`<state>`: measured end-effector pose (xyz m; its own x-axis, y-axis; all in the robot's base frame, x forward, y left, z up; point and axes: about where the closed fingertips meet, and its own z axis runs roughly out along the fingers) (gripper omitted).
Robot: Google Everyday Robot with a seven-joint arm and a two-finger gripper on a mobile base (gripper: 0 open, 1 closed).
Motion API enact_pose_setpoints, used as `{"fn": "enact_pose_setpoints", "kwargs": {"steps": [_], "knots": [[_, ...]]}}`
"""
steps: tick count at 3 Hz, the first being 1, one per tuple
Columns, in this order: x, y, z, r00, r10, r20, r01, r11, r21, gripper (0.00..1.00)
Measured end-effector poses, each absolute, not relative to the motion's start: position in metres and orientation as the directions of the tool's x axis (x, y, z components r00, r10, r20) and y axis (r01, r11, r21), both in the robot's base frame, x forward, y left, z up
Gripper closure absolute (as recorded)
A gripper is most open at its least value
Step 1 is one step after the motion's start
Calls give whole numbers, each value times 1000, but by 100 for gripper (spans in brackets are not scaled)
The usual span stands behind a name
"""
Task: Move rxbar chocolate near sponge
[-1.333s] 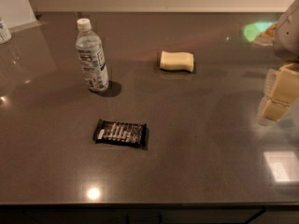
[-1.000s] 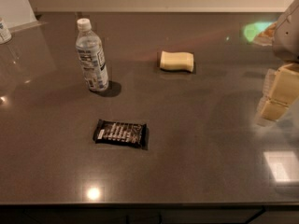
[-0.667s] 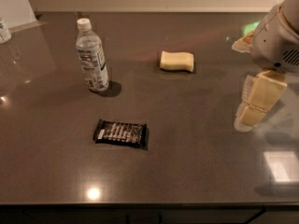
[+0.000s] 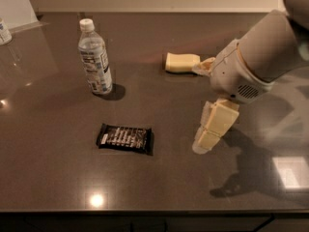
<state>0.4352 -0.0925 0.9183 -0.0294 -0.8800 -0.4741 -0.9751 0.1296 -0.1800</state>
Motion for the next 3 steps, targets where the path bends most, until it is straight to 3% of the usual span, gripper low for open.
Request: {"fn": "enact_pose_setpoints", "kwargs": {"steps": [3], "knots": [[441,-9,837,-30,-749,-662,-996,77,-41,0]]}}
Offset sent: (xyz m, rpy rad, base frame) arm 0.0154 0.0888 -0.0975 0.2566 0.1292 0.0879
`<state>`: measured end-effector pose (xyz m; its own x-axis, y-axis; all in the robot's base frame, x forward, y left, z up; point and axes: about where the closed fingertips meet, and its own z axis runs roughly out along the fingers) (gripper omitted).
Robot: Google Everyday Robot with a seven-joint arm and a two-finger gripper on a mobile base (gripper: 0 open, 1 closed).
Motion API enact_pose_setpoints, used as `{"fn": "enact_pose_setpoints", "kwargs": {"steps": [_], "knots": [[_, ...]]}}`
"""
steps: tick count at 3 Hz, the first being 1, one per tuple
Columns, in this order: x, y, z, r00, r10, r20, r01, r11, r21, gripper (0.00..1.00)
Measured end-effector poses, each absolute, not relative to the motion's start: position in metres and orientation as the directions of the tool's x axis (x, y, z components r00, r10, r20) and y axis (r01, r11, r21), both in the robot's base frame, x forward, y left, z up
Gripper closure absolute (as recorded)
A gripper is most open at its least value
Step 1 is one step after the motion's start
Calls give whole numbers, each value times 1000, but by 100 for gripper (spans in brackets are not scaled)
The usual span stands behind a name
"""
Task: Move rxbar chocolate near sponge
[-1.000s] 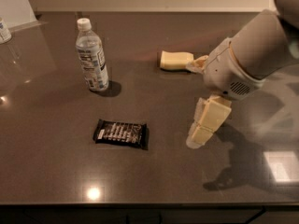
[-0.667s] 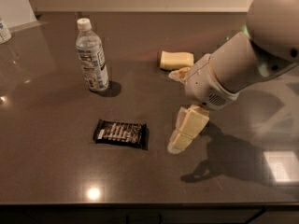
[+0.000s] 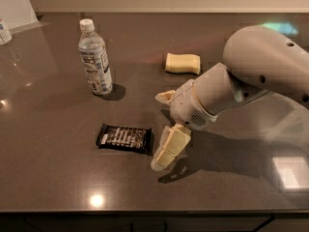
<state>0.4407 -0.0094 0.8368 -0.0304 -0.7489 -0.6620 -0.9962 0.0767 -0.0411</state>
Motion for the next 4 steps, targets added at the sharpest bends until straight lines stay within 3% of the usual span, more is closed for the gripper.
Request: {"fn": "enact_pose_setpoints", "kwargs": {"steps": [2,3,4], "knots": [[425,16,822,-100,-675,-731,-995,84,59,0],[423,28,823,-109,-635,-765,-994,86,70,13],[424,34,822,-99,-614,-783,-994,91,55,37]]}}
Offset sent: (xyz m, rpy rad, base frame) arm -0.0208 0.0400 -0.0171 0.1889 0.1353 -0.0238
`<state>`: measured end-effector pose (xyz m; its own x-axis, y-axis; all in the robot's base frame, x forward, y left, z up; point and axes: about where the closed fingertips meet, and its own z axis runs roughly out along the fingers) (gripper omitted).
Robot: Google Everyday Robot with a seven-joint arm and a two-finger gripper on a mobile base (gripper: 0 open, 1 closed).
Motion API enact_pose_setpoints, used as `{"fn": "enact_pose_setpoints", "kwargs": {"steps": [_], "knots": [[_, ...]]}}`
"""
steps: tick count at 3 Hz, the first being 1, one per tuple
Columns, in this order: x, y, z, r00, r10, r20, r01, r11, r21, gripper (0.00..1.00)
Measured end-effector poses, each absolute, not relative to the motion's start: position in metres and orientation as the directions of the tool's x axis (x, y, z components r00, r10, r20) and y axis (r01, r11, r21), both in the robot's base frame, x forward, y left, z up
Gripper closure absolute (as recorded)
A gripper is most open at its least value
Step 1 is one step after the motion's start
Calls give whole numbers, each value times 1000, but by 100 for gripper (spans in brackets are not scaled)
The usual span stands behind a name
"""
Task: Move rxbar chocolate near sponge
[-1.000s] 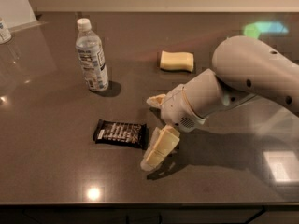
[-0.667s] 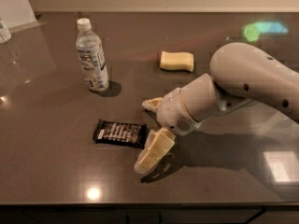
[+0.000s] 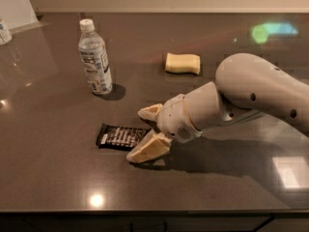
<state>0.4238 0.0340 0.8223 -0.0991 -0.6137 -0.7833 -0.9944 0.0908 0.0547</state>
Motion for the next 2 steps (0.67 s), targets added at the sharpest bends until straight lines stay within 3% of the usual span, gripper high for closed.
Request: {"fn": "enact_pose_setpoints", "kwargs": {"steps": [2], "knots": [[440,9,834,-105,-584,-805,-984,178,-1,84]]}}
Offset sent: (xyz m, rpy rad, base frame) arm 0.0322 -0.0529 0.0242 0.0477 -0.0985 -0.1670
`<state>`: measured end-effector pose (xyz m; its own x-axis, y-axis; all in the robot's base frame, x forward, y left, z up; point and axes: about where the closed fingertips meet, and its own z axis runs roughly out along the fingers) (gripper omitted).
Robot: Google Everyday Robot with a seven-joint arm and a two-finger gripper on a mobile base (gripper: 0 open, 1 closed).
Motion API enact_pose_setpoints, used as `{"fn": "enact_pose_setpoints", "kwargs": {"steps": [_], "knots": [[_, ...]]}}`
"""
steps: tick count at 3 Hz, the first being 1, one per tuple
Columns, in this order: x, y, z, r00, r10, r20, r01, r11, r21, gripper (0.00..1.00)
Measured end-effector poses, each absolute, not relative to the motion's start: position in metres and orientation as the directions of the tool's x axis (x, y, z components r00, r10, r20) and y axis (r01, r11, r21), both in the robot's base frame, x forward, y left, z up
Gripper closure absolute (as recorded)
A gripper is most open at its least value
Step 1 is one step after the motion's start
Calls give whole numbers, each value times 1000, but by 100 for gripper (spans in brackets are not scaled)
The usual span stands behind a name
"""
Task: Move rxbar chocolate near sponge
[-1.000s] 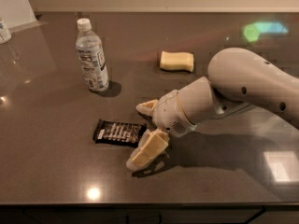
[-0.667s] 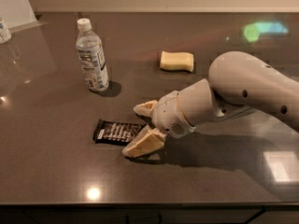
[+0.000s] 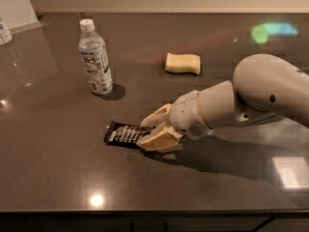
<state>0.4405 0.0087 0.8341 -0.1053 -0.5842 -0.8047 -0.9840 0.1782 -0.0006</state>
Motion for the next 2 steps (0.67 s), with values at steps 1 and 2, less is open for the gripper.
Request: {"fn": "enact_pose_setpoints", "kwargs": {"steps": [1,2], "knots": [[452,-14,850,-110,-566,-817,-970,242,-37,100],[478,-49,875,-123,-542,-831,-933,350,-90,100]]}}
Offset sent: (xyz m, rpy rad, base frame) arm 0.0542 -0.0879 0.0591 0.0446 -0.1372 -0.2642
